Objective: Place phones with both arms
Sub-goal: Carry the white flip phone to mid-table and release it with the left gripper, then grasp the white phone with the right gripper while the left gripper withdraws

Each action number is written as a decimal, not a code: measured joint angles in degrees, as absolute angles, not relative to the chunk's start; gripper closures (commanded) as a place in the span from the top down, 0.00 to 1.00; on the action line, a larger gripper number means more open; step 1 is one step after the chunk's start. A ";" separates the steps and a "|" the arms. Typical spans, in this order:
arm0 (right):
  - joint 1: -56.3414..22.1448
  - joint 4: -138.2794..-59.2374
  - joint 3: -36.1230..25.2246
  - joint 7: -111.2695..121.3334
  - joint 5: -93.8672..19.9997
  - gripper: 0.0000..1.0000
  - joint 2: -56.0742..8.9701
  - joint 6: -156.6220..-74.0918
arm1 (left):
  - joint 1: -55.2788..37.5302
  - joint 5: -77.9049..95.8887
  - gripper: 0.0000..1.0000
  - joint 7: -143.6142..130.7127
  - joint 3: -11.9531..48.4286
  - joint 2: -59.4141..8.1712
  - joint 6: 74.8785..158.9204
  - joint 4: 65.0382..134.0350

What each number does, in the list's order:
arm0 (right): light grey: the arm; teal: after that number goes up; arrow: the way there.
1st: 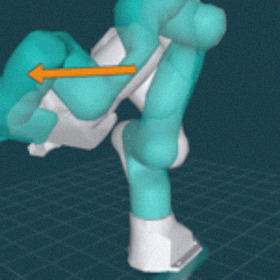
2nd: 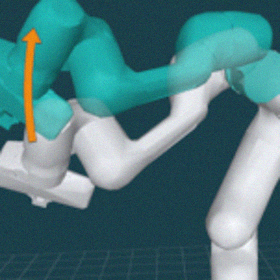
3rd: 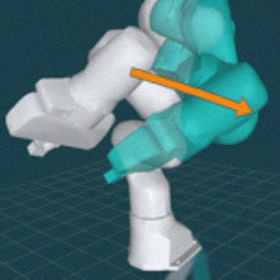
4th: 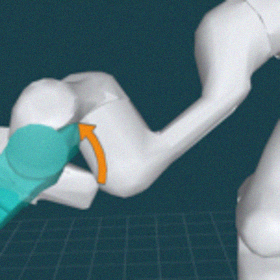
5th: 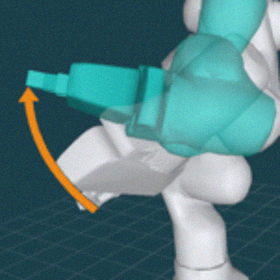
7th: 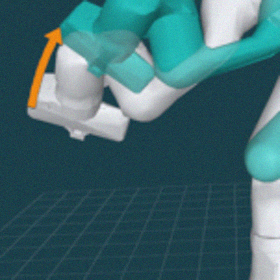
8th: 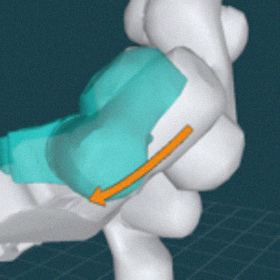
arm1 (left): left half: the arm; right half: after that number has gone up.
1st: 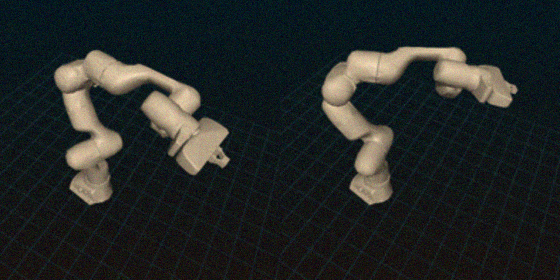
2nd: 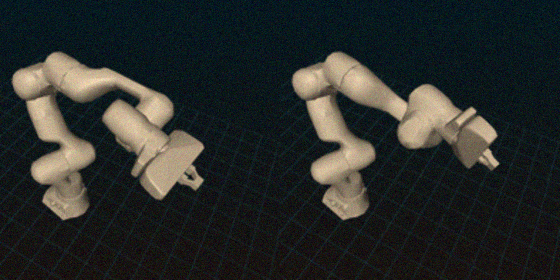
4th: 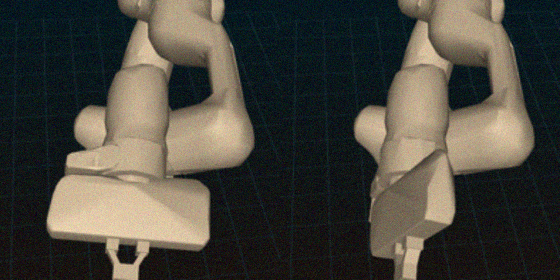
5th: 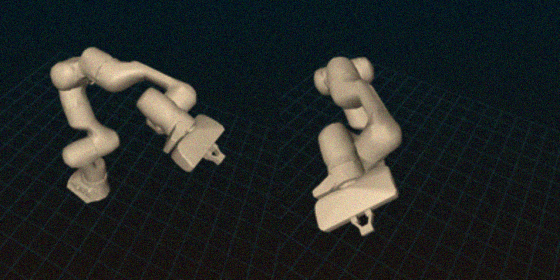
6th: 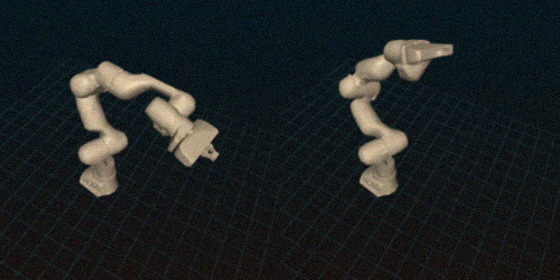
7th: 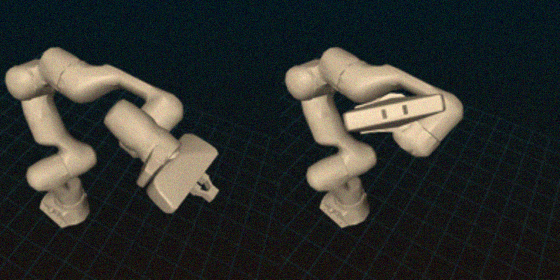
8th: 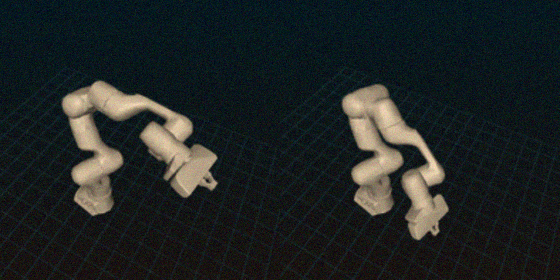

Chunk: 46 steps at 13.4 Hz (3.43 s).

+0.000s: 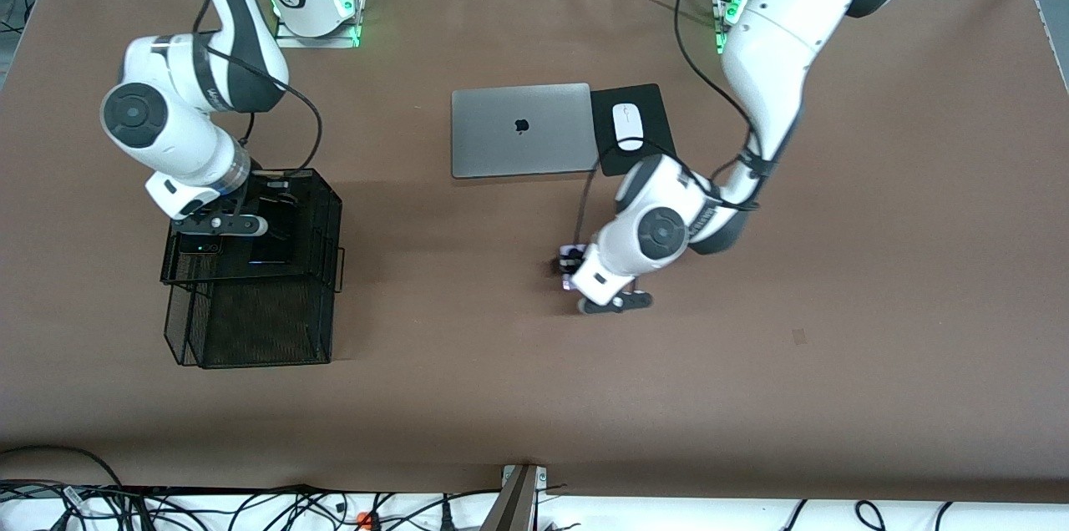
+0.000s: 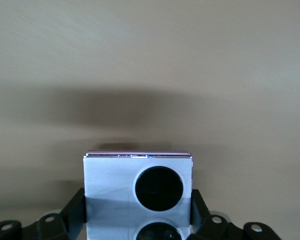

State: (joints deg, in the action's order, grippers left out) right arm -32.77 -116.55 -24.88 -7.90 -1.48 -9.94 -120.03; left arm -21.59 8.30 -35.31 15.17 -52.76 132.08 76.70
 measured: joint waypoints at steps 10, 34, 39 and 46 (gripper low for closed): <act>-32.96 -102.01 -19.50 -16.36 -1.75 1.00 -10.04 -104.53 | -27.13 10.21 1.00 -37.09 15.13 -55.26 137.50 76.66; -39.06 -75.89 0.14 -19.71 -2.60 1.00 -46.92 -131.81 | 3.85 -3.92 1.00 -7.03 7.17 -13.32 80.56 76.74; -42.22 -75.69 0.17 -19.67 2.35 1.00 -51.94 -138.85 | 3.23 -1.68 1.00 -3.13 5.58 -10.82 87.43 82.62; -41.81 -75.65 -0.08 -22.07 3.94 1.00 -53.44 -140.78 | -0.53 -1.68 1.00 -3.05 1.46 4.12 95.53 98.48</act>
State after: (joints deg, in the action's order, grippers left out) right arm -41.81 -75.65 -0.08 -22.07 3.94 -53.44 -140.78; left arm -0.53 -1.68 -3.05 1.46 4.12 95.53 98.48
